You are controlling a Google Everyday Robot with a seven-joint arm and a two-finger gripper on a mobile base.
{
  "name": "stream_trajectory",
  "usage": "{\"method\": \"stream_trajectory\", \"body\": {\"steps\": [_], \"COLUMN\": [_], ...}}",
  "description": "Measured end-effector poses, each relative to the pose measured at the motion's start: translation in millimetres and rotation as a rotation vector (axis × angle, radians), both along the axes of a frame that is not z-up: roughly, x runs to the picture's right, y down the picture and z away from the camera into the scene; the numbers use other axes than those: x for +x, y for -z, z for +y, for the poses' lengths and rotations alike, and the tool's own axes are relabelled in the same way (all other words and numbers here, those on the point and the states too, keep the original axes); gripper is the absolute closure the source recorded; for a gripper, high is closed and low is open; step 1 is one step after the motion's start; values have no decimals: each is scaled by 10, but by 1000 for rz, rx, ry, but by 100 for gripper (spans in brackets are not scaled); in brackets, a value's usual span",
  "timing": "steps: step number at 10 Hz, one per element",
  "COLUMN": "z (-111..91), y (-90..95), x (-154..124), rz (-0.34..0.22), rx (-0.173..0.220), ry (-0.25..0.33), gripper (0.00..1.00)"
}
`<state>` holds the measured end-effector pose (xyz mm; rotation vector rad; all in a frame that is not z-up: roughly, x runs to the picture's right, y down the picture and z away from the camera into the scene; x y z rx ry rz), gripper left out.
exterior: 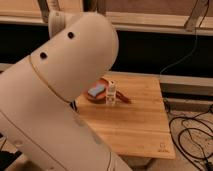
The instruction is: Place the ceramic cup over the eraser
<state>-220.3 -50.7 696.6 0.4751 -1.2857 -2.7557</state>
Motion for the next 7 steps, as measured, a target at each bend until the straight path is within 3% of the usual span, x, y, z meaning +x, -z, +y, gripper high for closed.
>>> {"method": "stream_trajectory", "body": {"steps": [2,7], "z": [64,161], "y": [-34,-252], "x": [-37,13], "rz": [-24,-39], "rx": [-12,15], "ry": [-9,-1], "gripper": [100,100]}}
